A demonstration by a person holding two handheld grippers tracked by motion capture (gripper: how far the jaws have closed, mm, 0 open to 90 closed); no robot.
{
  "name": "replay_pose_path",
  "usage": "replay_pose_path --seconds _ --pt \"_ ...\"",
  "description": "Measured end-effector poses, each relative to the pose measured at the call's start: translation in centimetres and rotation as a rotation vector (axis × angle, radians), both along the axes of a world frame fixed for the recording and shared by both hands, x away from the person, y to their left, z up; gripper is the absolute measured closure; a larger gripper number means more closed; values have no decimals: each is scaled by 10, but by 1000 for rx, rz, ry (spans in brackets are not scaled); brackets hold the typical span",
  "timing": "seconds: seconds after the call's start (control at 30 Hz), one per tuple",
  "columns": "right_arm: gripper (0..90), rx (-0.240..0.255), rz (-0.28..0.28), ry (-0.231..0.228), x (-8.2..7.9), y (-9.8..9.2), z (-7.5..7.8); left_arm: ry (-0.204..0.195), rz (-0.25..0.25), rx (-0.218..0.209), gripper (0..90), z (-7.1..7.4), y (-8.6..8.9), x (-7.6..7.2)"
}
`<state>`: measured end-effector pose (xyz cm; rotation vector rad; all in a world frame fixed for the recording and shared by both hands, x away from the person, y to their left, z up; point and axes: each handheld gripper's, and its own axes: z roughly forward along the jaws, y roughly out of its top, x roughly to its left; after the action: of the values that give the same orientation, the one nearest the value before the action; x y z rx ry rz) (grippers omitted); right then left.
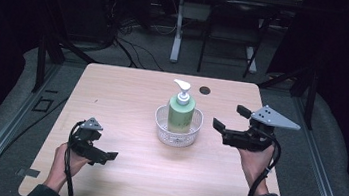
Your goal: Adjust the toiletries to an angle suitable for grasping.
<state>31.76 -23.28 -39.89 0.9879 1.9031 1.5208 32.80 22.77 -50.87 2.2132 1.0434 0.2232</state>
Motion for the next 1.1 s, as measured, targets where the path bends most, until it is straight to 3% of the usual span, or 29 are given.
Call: replay_pose_path --seconds 0.2,0.47,0.53,0.7,1.1 --pt "68 -17 -23 37 -20 -17 -16 0 -1 1 0 0 0 0" --pt "67 -24 -61 116 -45 -35 -53 0 3 4 0 -1 -1 0" --pt "68 -47 -80 124 -49 -39 -61 -3 2 7 0 -1 -1 0" --pt "69 -26 -94 163 -48 -45 -72 -5 2 10 0 0 -1 1" --pt "65 -102 -69 200 -43 -42 -81 -7 5 11 0 -1 1 1"
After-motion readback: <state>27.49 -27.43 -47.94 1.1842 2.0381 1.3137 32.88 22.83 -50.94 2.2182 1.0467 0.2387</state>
